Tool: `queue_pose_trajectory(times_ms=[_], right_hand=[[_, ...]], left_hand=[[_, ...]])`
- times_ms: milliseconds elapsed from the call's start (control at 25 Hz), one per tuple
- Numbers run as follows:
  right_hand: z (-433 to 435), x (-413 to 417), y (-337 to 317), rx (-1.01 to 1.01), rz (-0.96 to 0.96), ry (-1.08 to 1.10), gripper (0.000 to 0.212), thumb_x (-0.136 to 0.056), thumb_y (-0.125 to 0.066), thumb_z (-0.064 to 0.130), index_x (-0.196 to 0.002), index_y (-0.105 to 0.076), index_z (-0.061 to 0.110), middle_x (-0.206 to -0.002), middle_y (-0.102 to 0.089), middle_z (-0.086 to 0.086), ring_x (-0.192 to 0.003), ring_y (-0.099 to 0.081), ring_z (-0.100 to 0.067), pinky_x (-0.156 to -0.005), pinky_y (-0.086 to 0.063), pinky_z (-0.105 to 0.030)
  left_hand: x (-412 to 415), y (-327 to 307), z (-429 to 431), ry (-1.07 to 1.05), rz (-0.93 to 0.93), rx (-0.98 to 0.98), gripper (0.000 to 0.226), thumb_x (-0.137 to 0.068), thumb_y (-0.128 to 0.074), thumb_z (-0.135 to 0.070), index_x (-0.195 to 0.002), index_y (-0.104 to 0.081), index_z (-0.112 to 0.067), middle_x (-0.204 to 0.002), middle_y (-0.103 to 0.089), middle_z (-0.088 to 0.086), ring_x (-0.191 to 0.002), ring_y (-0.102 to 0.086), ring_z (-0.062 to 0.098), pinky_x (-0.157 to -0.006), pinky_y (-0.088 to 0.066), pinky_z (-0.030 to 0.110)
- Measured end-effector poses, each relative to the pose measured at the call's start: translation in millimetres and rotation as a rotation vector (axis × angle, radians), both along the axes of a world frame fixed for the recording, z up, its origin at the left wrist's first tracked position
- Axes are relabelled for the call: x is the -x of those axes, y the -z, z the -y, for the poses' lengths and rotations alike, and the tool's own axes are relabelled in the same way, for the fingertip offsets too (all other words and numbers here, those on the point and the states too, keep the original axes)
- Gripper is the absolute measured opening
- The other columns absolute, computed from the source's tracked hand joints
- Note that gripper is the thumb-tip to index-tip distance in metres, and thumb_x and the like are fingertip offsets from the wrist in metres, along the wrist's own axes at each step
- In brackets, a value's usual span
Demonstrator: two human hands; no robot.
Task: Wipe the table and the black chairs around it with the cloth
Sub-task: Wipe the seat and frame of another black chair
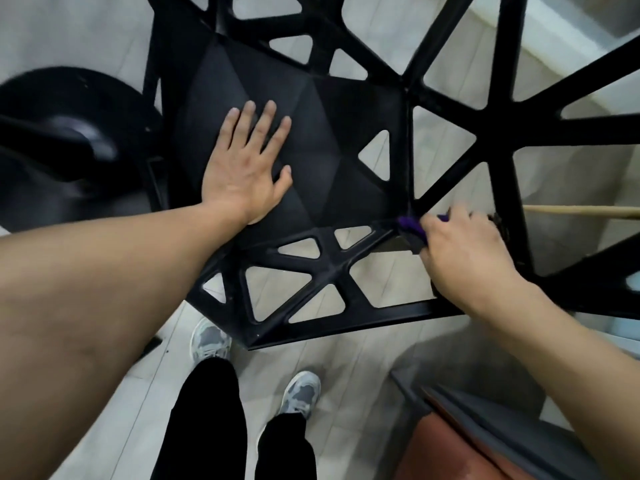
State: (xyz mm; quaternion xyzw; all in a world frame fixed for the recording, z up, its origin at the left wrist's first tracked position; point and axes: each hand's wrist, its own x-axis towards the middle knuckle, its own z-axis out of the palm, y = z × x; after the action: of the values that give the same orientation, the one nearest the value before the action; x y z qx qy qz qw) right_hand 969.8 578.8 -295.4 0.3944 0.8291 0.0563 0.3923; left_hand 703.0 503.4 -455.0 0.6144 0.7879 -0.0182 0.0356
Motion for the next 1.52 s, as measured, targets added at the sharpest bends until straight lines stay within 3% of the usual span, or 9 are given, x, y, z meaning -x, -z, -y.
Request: queue_pose_trajectory(times_ms=[400, 600, 880, 1040, 1160, 1280, 1360, 1440, 1520], right_hand=[[70.0, 56.4, 51.0, 0.191, -0.182, 0.081, 0.039, -0.094, -0.052, 0.014, -0.132, -0.047, 0.005, -0.132, -0.047, -0.023, -0.117, -0.048, -0.04, -0.097, -0.041, -0.045], [71.1, 62.4, 37.5, 0.267, -0.208, 0.017, 0.023, -0.098, -0.05, 0.022, -0.118, -0.054, 0.013, -0.116, -0.057, -0.013, -0.106, -0.053, -0.034, -0.077, -0.035, -0.04], [143.4, 108.1, 2.8, 0.632, -0.42, -0.272, 0.026, -0.096, -0.052, 0.037, -0.113, -0.067, 0.025, -0.107, -0.065, -0.005, -0.098, -0.063, -0.029, -0.069, -0.038, -0.033], [148.6, 86.2, -28.8, 0.547, -0.491, -0.138, 0.029, -0.095, -0.055, 0.04, -0.114, -0.067, 0.022, -0.104, -0.06, -0.008, -0.095, -0.057, -0.031, -0.071, -0.036, -0.035], [114.6, 15.1, -72.2, 0.245, -0.647, -0.046, 0.034, -0.085, -0.052, 0.039, -0.109, -0.066, 0.02, -0.105, -0.062, -0.008, -0.091, -0.056, -0.031, -0.075, -0.045, -0.04], [78.1, -48.8, -77.1, 0.079, -0.435, -0.002, 0.04, -0.088, -0.047, 0.041, -0.119, -0.063, 0.021, -0.116, -0.059, -0.008, -0.098, -0.056, -0.03, -0.083, -0.047, -0.043], [56.2, -61.8, -58.2, 0.15, -0.332, -0.006, 0.041, -0.094, -0.042, 0.045, -0.122, -0.06, 0.022, -0.115, -0.057, -0.006, -0.099, -0.056, -0.03, -0.086, -0.046, -0.044], [38.3, -52.8, -42.4, 0.182, -0.351, -0.014, 0.039, -0.098, -0.038, 0.047, -0.12, -0.058, 0.022, -0.108, -0.058, -0.005, -0.096, -0.057, -0.029, -0.087, -0.047, -0.043], [32.1, -47.1, -31.3, 0.15, -0.433, -0.034, 0.032, -0.1, -0.043, 0.042, -0.122, -0.054, 0.021, -0.103, -0.06, -0.007, -0.092, -0.058, -0.03, -0.084, -0.048, -0.044]], left_hand=[[0.7, -1.9, 0.9, 0.002, -0.022, 0.037, 0.071, -0.101, -0.019, -0.055, -0.163, -0.005, -0.022, -0.171, -0.003, 0.008, -0.157, -0.003, 0.033, -0.128, -0.004, 0.049], [0.3, -4.5, 2.0, -0.005, 0.0, 0.051, 0.071, -0.101, -0.017, -0.056, -0.163, -0.005, -0.023, -0.171, -0.003, 0.008, -0.157, -0.003, 0.032, -0.128, -0.003, 0.049], [0.0, -1.9, 0.9, 0.019, -0.044, 0.073, 0.07, -0.102, -0.014, -0.057, -0.163, -0.002, -0.024, -0.171, 0.001, 0.006, -0.158, 0.002, 0.031, -0.127, 0.002, 0.048], [11.7, -7.2, -4.6, 0.028, 0.085, 0.158, 0.073, -0.102, -0.021, -0.059, -0.163, -0.004, -0.023, -0.171, 0.003, 0.008, -0.157, 0.006, 0.032, -0.126, 0.008, 0.046], [-2.1, -35.1, 15.8, -0.041, 0.29, 0.125, 0.071, -0.102, -0.026, -0.056, -0.161, -0.023, -0.016, -0.169, -0.014, 0.014, -0.155, -0.01, 0.038, -0.126, -0.006, 0.048], [-76.0, -86.1, 81.4, -0.082, 0.699, 0.062, 0.073, -0.096, -0.023, -0.058, -0.151, -0.047, -0.017, -0.163, -0.034, 0.007, -0.151, -0.03, 0.03, -0.124, -0.019, 0.039], [-138.0, -123.6, 119.5, -0.005, 0.915, 0.147, 0.071, -0.096, -0.021, -0.062, -0.154, -0.042, -0.027, -0.164, -0.031, -0.007, -0.153, -0.024, 0.013, -0.123, -0.012, 0.025], [-182.9, -133.3, 132.9, 0.066, 0.889, 0.11, 0.073, -0.098, -0.02, -0.065, -0.159, -0.029, -0.026, -0.165, -0.025, -0.009, -0.153, -0.021, 0.01, -0.123, -0.01, 0.024], [-209.7, -130.9, 120.8, 0.104, 0.67, 0.023, 0.072, -0.101, -0.026, -0.061, -0.157, -0.036, -0.017, -0.16, -0.04, 0.001, -0.148, -0.037, 0.018, -0.122, -0.024, 0.032]])
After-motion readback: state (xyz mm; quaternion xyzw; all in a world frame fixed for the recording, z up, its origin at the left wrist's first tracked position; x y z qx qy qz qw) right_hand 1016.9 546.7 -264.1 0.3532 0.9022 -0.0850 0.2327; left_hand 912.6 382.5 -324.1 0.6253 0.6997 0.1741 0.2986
